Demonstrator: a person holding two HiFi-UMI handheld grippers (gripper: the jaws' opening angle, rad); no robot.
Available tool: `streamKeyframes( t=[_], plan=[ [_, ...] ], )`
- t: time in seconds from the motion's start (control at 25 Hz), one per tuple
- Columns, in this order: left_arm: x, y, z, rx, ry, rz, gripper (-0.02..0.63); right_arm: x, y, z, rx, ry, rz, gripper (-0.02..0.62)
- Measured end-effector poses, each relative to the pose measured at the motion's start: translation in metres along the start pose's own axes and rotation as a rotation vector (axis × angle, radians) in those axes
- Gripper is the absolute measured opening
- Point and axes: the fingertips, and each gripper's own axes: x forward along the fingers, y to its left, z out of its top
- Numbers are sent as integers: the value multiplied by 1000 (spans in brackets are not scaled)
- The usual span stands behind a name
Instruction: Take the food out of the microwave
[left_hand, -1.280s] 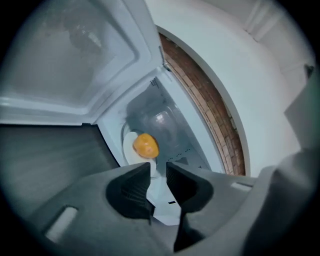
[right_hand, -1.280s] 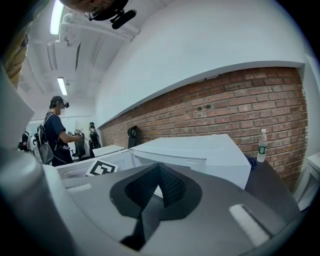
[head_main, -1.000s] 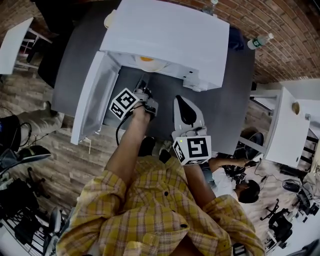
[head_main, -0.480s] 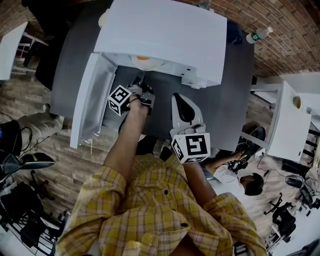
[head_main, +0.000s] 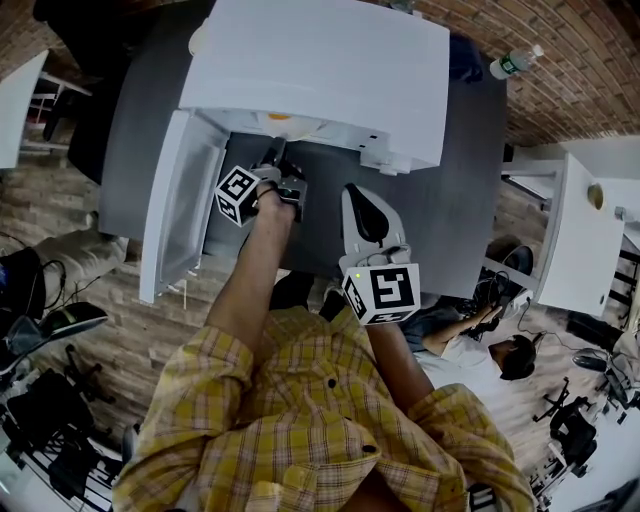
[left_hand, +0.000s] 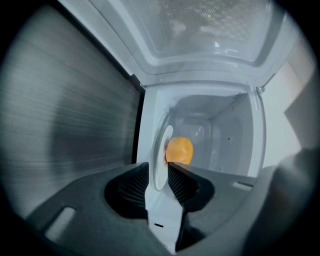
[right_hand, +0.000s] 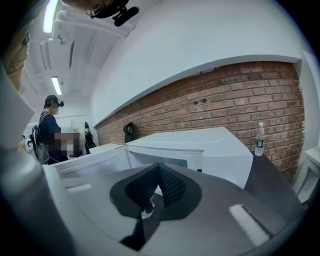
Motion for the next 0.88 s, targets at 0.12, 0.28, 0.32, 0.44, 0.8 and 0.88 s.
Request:
streamKeyframes(
  t=[0.12, 0.28, 0.32, 0.44, 0.8, 0.88],
  plan=[
    [4, 0, 2, -4, -5, -5, 112, 0, -1, -1, 2, 0, -4, 3],
    [7, -2, 1, -6, 1, -9, 112, 0, -1, -2, 6, 2, -9, 3],
    [8, -3, 1, -7, 3, -11, 110, 0, -1, -2, 6, 3, -9, 3],
    [11, -4, 1, 1, 5, -12, 101, 1, -1, -3, 8, 5, -7, 3],
    [17, 1, 2, 14, 0, 0, 80, 3, -3, -5, 23, 12, 2, 3],
    [18, 0, 2, 17, 0, -2, 80, 3, -3, -5, 26, 13, 2, 3]
  ],
)
